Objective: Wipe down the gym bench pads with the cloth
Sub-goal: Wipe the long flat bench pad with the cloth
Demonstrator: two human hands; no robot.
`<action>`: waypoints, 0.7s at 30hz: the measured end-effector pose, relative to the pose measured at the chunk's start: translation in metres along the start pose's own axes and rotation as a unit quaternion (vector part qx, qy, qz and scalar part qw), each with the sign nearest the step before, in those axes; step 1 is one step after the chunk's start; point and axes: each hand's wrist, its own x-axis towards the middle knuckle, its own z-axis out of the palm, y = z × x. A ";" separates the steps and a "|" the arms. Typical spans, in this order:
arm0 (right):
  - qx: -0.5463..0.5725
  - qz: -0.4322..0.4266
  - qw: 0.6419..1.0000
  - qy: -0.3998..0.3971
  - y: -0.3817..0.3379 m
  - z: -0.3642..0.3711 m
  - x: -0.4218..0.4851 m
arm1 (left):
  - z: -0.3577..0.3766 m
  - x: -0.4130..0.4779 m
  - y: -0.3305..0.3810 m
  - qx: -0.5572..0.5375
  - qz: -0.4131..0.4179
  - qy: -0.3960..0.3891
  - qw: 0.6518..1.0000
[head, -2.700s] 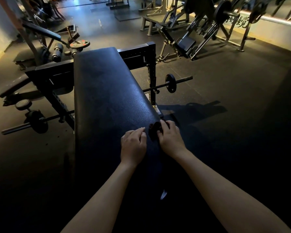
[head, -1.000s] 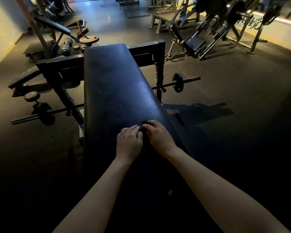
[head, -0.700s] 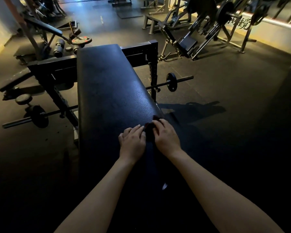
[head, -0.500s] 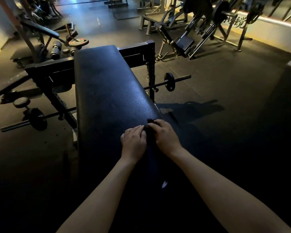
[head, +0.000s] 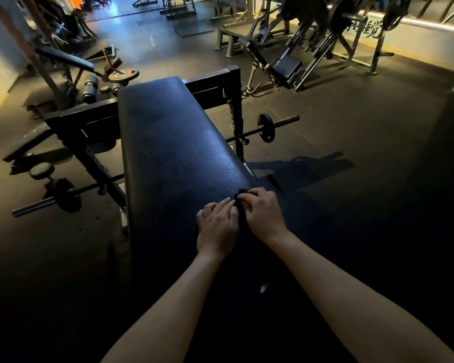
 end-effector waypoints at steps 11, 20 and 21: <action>0.002 -0.046 0.999 -0.004 -0.007 0.005 -0.033 | -0.002 0.000 -0.004 -0.099 -0.013 0.058 0.993; -0.003 0.061 0.998 -0.015 0.019 -0.008 -0.008 | -0.001 0.002 -0.001 -0.055 -0.006 0.033 0.998; -0.012 0.050 0.999 -0.012 0.012 -0.006 -0.014 | -0.002 0.003 -0.001 -0.053 -0.004 0.027 0.998</action>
